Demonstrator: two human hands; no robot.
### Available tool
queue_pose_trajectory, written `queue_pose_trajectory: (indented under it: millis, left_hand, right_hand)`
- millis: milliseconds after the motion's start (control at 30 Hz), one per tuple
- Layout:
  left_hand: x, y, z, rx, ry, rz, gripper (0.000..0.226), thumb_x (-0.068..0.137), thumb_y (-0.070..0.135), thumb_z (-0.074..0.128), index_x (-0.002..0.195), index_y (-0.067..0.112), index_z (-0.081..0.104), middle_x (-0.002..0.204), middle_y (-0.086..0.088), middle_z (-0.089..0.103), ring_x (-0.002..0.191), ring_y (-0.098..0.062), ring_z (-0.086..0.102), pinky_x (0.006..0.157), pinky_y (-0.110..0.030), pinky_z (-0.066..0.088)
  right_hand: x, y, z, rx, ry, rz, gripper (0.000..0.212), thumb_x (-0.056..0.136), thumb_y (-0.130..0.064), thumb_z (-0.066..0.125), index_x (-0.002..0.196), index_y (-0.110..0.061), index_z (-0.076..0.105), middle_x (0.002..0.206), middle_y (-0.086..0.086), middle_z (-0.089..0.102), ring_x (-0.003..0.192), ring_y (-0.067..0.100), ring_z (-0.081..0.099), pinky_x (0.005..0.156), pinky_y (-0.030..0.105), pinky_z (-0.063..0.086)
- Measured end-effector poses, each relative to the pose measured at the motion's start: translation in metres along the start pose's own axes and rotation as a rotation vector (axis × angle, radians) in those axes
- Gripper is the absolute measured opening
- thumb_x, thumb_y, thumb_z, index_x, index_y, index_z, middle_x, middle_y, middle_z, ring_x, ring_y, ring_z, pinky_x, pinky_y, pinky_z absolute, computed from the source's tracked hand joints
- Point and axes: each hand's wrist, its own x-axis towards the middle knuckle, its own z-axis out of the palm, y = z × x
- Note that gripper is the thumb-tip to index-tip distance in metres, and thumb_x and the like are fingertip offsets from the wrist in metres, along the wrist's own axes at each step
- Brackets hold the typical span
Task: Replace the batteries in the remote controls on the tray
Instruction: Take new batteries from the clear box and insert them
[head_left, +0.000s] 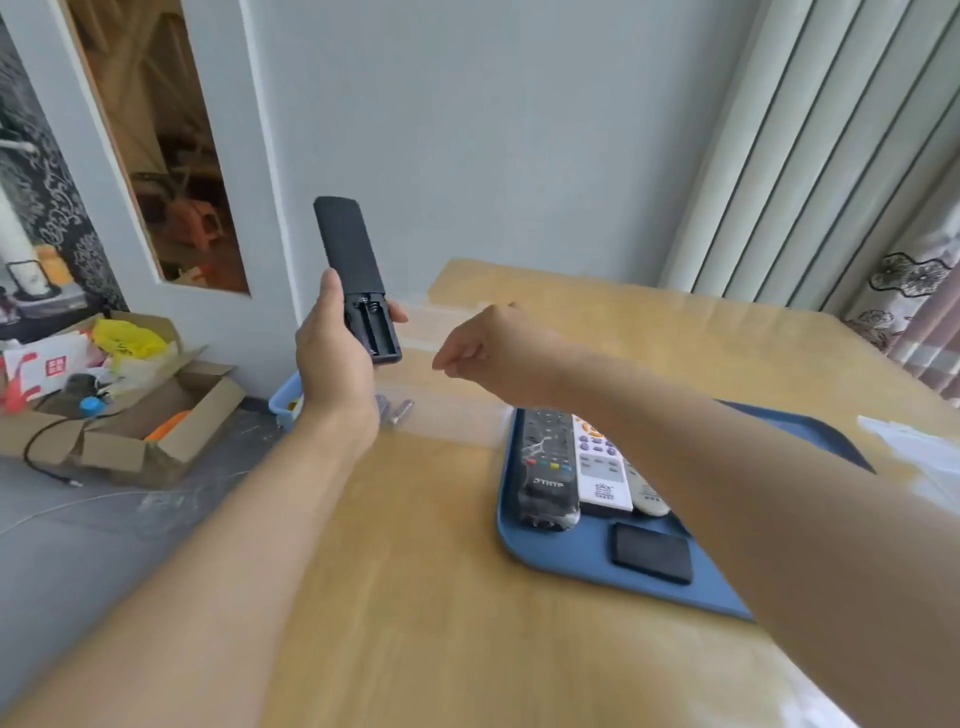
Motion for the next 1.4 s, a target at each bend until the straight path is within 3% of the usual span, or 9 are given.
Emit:
queue_pose_trajectory:
  millis: [100,367,533,633,733,867,967,1233,1400]
  left_hand:
    - [0.013,-0.002,-0.01,-0.082,0.05,-0.052,0.039,0.107,0.043,0.039,0.092,0.02,0.066,0.066,0.002,0.068,0.067,-0.014,0.056,0.06,-0.026,0.042]
    - [0.018,-0.007,-0.015,-0.083,0.157,-0.11,0.038,0.107,0.044,0.039,0.094,0.02,0.066,0.061,0.004,0.067,0.064,-0.014,0.056,0.057,-0.025,0.044]
    - [0.019,-0.01,-0.014,-0.062,0.16,-0.119,0.039,0.108,0.044,0.037,0.094,0.019,0.064,0.059,0.004,0.067,0.061,-0.012,0.057,0.056,-0.024,0.045]
    - [0.02,-0.01,-0.015,-0.051,0.171,-0.122,0.039,0.108,0.045,0.036,0.096,0.019,0.064,0.059,0.004,0.067,0.061,-0.012,0.057,0.056,-0.025,0.045]
    - [0.02,-0.008,-0.017,-0.086,0.199,-0.132,0.038,0.108,0.043,0.037,0.095,0.019,0.063,0.058,0.005,0.067,0.066,-0.014,0.058,0.057,-0.026,0.047]
    - [0.022,-0.006,-0.019,-0.139,0.237,-0.181,0.04,0.108,0.044,0.037,0.101,0.017,0.065,0.061,0.004,0.069,0.068,-0.015,0.059,0.058,-0.026,0.048]
    - [0.023,-0.007,-0.022,-0.172,0.272,-0.218,0.039,0.107,0.045,0.038,0.099,0.018,0.065,0.063,0.001,0.07,0.075,-0.019,0.061,0.058,-0.025,0.05]
    - [0.028,-0.009,-0.026,-0.211,0.307,-0.251,0.039,0.106,0.046,0.038,0.106,0.017,0.065,0.062,0.0,0.07,0.08,-0.02,0.062,0.054,-0.022,0.05]
    - [0.03,-0.011,-0.028,-0.185,0.296,-0.257,0.042,0.106,0.048,0.037,0.108,0.019,0.066,0.065,0.003,0.072,0.08,-0.018,0.062,0.053,-0.021,0.049]
  right_hand:
    - [0.031,-0.009,0.021,-0.062,-0.18,-0.006,0.025,0.096,-0.015,0.062,0.113,-0.026,0.077,0.103,-0.007,0.074,0.09,0.009,0.058,0.066,0.013,0.039]
    - [0.068,-0.019,0.035,-0.206,-0.473,0.052,0.025,0.089,-0.024,0.071,0.109,-0.04,0.074,0.07,-0.021,0.063,0.104,0.01,0.063,0.094,0.029,0.051]
    - [0.073,-0.013,0.037,-0.249,-0.478,0.023,0.009,0.08,-0.036,0.082,0.081,-0.041,0.074,0.063,-0.013,0.067,0.089,0.01,0.065,0.081,0.029,0.053]
    - [0.074,-0.013,0.037,-0.319,-0.461,-0.004,0.027,0.088,-0.014,0.067,0.081,-0.04,0.074,0.056,-0.017,0.069,0.078,0.005,0.066,0.071,0.026,0.053]
    - [0.071,-0.014,0.036,-0.185,-0.387,-0.008,0.031,0.09,-0.006,0.053,0.086,-0.03,0.072,0.08,-0.003,0.077,0.06,0.006,0.071,0.065,0.027,0.056]
    - [0.074,-0.021,0.04,-0.03,-0.233,-0.048,0.021,0.089,-0.009,0.066,0.101,-0.025,0.072,0.093,0.001,0.077,0.065,0.019,0.074,0.065,0.025,0.051]
    - [0.077,-0.027,0.043,-0.066,-0.329,-0.051,0.03,0.092,-0.01,0.058,0.111,-0.028,0.074,0.085,0.004,0.078,0.059,0.016,0.074,0.067,0.025,0.057]
    - [0.078,-0.035,0.039,-0.251,-0.433,-0.069,0.028,0.091,-0.012,0.06,0.082,-0.035,0.071,0.07,0.001,0.076,0.052,0.013,0.071,0.064,0.023,0.056]
    - [0.08,-0.037,0.04,-0.207,-0.308,-0.088,0.028,0.091,-0.003,0.054,0.095,-0.023,0.073,0.088,0.001,0.072,0.063,0.022,0.073,0.045,0.021,0.05]
